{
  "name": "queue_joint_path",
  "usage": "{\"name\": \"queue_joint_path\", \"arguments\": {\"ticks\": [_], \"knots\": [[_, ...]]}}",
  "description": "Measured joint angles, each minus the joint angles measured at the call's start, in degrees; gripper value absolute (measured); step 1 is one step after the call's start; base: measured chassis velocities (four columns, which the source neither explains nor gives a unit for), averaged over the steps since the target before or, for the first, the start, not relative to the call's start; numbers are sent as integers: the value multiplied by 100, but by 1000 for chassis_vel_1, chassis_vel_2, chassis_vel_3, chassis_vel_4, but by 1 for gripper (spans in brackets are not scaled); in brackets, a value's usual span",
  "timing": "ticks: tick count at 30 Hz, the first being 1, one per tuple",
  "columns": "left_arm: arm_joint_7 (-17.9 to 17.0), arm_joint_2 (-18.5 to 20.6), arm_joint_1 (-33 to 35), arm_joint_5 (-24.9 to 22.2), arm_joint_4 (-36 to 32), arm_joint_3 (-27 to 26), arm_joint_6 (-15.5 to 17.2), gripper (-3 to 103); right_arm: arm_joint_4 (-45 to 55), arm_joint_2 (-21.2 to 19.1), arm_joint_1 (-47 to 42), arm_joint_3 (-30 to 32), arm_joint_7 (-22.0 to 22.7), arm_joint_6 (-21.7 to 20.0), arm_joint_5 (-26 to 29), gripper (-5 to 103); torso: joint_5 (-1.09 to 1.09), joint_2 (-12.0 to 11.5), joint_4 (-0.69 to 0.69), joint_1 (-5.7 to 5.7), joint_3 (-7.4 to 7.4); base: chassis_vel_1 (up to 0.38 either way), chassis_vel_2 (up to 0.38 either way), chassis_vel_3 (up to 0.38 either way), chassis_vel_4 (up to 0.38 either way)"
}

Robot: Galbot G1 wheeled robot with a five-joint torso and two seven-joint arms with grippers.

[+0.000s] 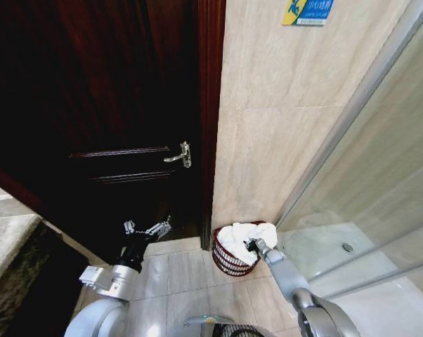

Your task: Discard the used towel into the hamper.

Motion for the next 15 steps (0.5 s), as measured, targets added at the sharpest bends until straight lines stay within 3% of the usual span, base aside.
{"name": "queue_joint_path", "arguments": {"ticks": [10, 15], "knots": [[0, 0, 0, 0, 0, 0, 0, 100, -229, 105, 137, 48, 93, -176, -238, 14, 2, 0, 0, 0, 0, 0, 0, 0, 0], [0, 0, 0, 0, 0, 0, 0, 100, -314, 119, 174, 110, 321, -233, -19, 14, 2, 0, 0, 0, 1, 0, 0, 0, 0]]}}
